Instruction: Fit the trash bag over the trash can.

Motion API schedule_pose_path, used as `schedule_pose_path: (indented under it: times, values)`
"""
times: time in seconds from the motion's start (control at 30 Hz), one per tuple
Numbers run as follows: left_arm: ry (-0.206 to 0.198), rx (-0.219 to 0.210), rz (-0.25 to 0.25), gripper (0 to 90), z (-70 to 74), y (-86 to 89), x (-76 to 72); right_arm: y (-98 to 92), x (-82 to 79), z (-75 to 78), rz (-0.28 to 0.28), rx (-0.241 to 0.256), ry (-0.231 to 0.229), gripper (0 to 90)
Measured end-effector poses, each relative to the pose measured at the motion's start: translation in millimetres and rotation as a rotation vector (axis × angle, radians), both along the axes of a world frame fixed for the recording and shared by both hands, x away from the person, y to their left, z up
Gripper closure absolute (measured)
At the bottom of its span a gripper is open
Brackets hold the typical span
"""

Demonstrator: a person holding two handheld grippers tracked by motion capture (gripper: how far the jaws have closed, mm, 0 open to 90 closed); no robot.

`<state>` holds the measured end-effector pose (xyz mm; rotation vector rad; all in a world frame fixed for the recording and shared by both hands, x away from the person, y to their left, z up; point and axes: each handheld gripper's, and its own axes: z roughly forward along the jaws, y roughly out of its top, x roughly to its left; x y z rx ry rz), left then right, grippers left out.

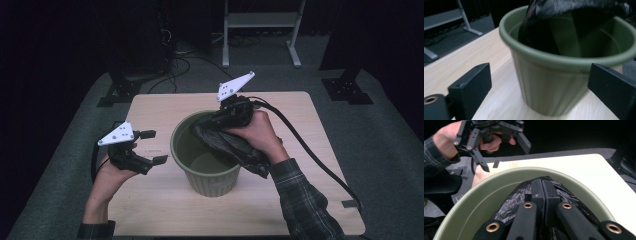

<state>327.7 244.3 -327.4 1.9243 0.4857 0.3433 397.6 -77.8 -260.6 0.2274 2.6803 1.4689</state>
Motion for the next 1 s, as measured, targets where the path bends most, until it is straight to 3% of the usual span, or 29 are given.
schedule_pose_path:
  times: [0.23,0.43,0.67,0.8,0.83,0.9,0.97,1.0]
  values:
    - [-0.052,-0.014,-0.053,10.1,12.9,-23.7,12.4,1.6,0.2,-1.3,0.026,0.017,0.012,88.9]
    - [-0.071,-0.012,-0.094,14.2,18.3,-41.3,23.9,1.1,-0.5,-1.2,0.036,0.021,0.016,89.0]
    - [-0.081,-0.009,-0.160,25.7,19.7,-58.3,35.8,0.0,-2.1,-0.1,0.049,0.016,0.020,88.9]
    - [-0.084,-0.009,-0.205,41.4,18.8,-64.6,39.0,0.4,-2.9,-0.9,0.057,0.013,0.021,88.9]
    - [-0.088,-0.005,-0.216,54.3,17.6,-66.4,38.9,1.0,-3.0,-1.0,0.057,0.014,0.022,88.7]
    - [-0.093,0.010,-0.218,71.2,17.0,-66.9,38.1,1.1,-2.8,-1.1,0.056,0.016,0.022,88.2]
    - [-0.086,0.016,-0.210,85.5,16.8,-66.4,36.5,0.8,-1.0,-1.7,0.046,0.025,0.037,77.0]
    - [-0.079,0.011,-0.208,87.5,16.9,-65.3,36.2,0.3,-0.2,-1.9,0.039,0.027,0.043,73.4]
